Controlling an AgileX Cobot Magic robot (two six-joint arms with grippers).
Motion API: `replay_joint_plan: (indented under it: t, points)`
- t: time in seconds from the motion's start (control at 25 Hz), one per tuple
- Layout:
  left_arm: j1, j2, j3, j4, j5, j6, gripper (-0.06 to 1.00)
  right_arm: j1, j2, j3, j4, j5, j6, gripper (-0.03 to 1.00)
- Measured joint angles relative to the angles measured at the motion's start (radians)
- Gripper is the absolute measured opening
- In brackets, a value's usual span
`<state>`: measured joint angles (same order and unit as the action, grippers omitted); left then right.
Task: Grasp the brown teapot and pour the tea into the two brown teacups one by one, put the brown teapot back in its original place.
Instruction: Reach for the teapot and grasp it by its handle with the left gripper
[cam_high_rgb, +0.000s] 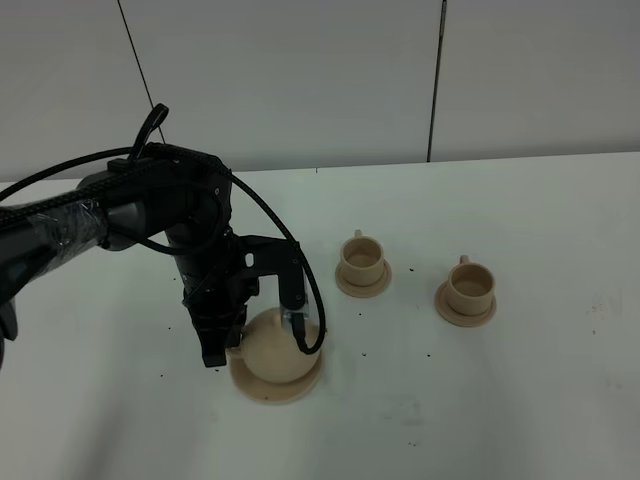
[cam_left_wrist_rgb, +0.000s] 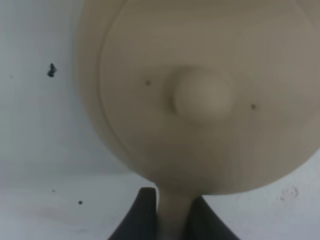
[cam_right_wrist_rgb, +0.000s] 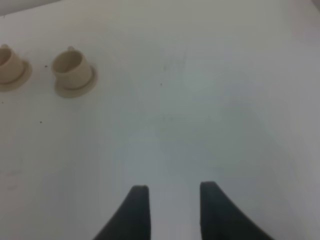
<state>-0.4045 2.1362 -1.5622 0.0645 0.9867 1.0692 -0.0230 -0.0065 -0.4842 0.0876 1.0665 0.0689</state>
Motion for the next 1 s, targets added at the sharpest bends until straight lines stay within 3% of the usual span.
replay_joint_plan:
  t: [1.0]
  points:
    - [0.0,-0.018,0.0,-0.05,-0.017,0.0,0.17,0.0,0.0,0.0,0.0,0.0,0.0,0.24]
